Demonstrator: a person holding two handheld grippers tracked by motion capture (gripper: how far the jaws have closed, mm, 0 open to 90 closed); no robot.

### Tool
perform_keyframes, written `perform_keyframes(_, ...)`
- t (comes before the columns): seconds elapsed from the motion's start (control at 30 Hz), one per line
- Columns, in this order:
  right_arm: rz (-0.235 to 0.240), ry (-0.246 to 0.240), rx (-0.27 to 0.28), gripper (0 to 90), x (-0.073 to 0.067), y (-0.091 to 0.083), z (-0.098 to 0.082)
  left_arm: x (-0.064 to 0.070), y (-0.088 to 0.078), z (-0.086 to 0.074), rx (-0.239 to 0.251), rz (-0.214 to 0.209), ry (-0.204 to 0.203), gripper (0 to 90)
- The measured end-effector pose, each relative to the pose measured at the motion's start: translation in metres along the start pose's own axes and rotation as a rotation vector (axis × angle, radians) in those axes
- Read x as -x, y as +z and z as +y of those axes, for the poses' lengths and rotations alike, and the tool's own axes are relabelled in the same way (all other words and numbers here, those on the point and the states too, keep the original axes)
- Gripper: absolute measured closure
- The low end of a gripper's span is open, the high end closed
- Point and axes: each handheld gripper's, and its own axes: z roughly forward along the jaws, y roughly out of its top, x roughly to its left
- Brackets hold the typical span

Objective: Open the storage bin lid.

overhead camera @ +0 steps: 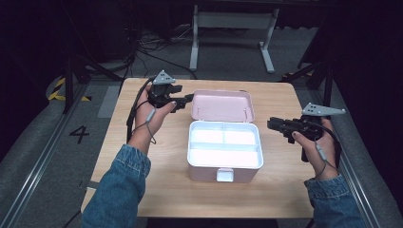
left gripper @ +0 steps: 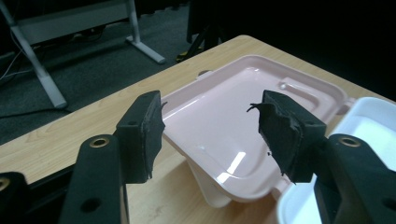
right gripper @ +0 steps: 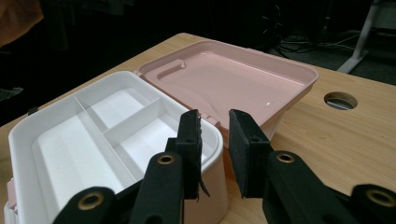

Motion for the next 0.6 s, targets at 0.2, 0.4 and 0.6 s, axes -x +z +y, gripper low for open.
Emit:
perform_keyframes(0.2,0.000,0.010,-0.007,74.4,0.004,0.002,0.001,0.011,-0.021,-0.005,-0.010,-0.017,0.032,37.6)
perform_keyframes(0.4,-0.020,0.010,-0.028,70.7,0.008,-0.001,-0.001,0.018,-0.046,-0.016,-0.009,0.005,0.036,36.0)
perform_keyframes(0.6,-0.045,0.010,-0.046,70.6,0.009,-0.006,-0.004,0.025,-0.063,-0.028,-0.014,0.024,0.051,35.5)
